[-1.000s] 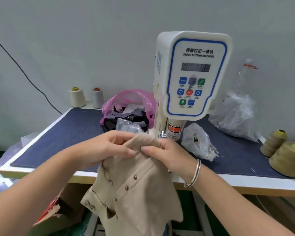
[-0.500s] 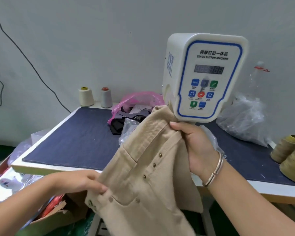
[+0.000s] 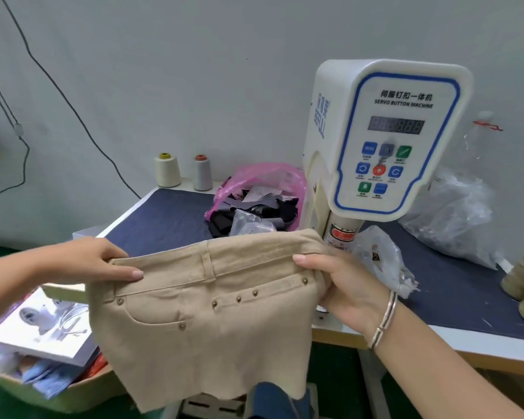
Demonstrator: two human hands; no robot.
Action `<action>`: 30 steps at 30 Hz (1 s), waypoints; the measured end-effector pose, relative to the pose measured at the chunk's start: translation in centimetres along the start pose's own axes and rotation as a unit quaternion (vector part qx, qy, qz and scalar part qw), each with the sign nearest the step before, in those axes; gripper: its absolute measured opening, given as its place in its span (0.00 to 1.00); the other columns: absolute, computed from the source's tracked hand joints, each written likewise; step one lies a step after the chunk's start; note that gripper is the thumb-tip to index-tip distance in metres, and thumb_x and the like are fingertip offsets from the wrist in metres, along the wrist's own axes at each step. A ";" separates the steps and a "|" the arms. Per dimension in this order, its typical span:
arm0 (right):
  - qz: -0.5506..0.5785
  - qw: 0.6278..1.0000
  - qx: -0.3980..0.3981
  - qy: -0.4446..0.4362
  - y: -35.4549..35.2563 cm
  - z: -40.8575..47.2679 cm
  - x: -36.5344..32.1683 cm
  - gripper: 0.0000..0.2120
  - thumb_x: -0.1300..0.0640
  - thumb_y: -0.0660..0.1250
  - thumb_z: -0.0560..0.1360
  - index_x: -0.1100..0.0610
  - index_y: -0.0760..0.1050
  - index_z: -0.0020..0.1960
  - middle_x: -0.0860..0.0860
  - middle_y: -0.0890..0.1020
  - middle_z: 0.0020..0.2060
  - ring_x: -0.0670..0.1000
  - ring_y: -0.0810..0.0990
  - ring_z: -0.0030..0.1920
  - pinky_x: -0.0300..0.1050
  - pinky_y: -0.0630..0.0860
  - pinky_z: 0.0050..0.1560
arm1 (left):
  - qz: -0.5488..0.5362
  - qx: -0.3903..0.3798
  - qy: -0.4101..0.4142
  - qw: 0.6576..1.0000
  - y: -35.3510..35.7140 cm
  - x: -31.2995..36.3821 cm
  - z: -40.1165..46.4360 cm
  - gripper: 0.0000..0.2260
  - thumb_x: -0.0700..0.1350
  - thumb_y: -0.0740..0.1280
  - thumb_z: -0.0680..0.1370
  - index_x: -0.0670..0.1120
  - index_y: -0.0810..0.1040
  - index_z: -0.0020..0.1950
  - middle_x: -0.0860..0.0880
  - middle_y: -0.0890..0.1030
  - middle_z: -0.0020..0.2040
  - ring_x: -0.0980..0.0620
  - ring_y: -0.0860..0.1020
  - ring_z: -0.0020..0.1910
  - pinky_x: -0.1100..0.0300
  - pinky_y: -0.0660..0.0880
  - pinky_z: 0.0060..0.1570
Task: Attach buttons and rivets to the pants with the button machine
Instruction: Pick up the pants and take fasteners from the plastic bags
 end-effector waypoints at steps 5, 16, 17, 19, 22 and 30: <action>0.034 0.998 -0.029 0.039 0.3 -0.1 0.6 0.15 0.56 0.68 0.69 0.61 0.82 0.54 0.61 0.83 0.52 0.55 0.82 0.48 0.48 0.80 0.48 | -0.007 0.114 0.066 0.991 -0.5 0.9 1.0 0.06 0.53 0.66 0.77 0.65 0.79 0.43 0.66 0.82 0.40 0.65 0.78 0.44 0.73 0.70 0.43; 0.055 0.997 0.011 -0.044 2.5 1.3 -1.3 0.12 0.56 0.64 0.77 0.61 0.81 0.54 0.59 0.84 0.49 0.55 0.83 0.51 0.50 0.79 0.52 | -0.276 -0.060 0.217 0.934 4.1 9.9 1.3 0.12 0.49 0.65 0.75 0.52 0.80 0.57 0.52 0.83 0.54 0.52 0.81 0.55 0.57 0.77 0.54; 0.051 0.997 0.016 -0.055 2.6 1.4 -1.5 0.11 0.56 0.64 0.77 0.60 0.81 0.53 0.58 0.84 0.47 0.54 0.83 0.49 0.49 0.80 0.49 | -0.295 -0.077 0.225 0.925 4.3 10.6 1.2 0.12 0.51 0.65 0.76 0.50 0.81 0.56 0.49 0.83 0.54 0.49 0.82 0.54 0.56 0.78 0.53; -0.059 0.992 0.050 -0.097 2.5 1.4 -1.9 0.09 0.58 0.64 0.77 0.60 0.80 0.54 0.57 0.84 0.48 0.53 0.83 0.47 0.47 0.79 0.48 | -0.355 -0.094 0.229 0.902 3.7 11.3 0.8 0.13 0.51 0.64 0.77 0.46 0.82 0.56 0.44 0.84 0.53 0.45 0.83 0.51 0.56 0.79 0.49; -0.466 0.851 0.077 -0.230 2.3 0.7 -1.9 0.22 0.60 0.65 0.76 0.50 0.67 0.68 0.50 0.71 0.66 0.46 0.74 0.57 0.40 0.71 0.59 | -0.403 -0.111 0.266 0.869 2.1 12.3 -0.5 0.14 0.49 0.66 0.77 0.42 0.82 0.55 0.43 0.83 0.52 0.48 0.82 0.49 0.60 0.78 0.47; -0.358 0.904 -0.201 -0.122 4.5 -1.0 -0.5 0.15 0.55 0.74 0.70 0.46 0.78 0.55 0.43 0.81 0.54 0.42 0.77 0.55 0.51 0.71 0.66 | -0.418 -0.168 0.334 0.828 -0.4 17.7 -3.0 0.09 0.48 0.66 0.77 0.48 0.81 0.53 0.47 0.82 0.49 0.51 0.80 0.48 0.60 0.77 0.47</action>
Point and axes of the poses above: each hand's wrist, its own z-axis towards the middle knuckle, its own y-axis out of the palm, x = y × z, the point moved 2 cm from there along z, towards the middle knuckle
